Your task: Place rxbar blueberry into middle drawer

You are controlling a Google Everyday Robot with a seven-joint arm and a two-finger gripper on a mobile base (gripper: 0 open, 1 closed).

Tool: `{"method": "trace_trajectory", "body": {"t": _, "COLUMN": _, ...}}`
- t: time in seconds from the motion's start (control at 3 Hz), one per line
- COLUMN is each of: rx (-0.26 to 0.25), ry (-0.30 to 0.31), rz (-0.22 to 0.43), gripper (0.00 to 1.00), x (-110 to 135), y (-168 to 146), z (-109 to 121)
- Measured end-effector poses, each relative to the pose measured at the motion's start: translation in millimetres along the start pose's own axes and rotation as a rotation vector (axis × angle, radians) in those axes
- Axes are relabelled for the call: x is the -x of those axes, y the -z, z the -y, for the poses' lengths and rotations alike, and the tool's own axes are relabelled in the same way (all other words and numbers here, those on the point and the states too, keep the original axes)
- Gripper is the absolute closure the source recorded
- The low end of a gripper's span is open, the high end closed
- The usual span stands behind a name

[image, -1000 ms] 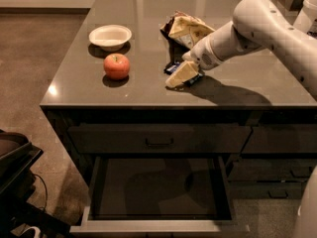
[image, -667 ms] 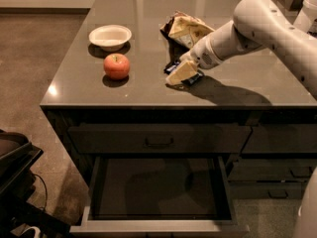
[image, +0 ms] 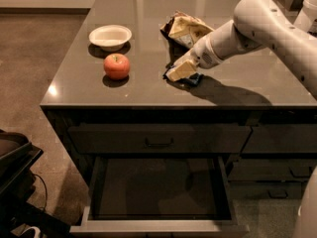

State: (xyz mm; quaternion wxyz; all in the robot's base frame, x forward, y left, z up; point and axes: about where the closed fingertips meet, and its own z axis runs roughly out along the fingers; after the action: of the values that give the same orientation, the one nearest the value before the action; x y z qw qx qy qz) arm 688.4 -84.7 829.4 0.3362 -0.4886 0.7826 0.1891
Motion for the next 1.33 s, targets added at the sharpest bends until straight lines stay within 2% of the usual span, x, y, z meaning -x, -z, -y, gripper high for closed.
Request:
{"method": "trace_trajectory", "body": {"t": 1.0, "rx": 0.0, "ry": 0.0, "rz": 0.0, "gripper": 1.0, "x": 9.7, "y": 9.5, "z": 0.4}}
{"method": "trace_trajectory", "body": {"t": 1.33, "rx": -0.011, "ry": -0.032, "rz": 0.016, "gripper": 1.0, "x": 1.5, "y": 18.8, "z": -19.2}}
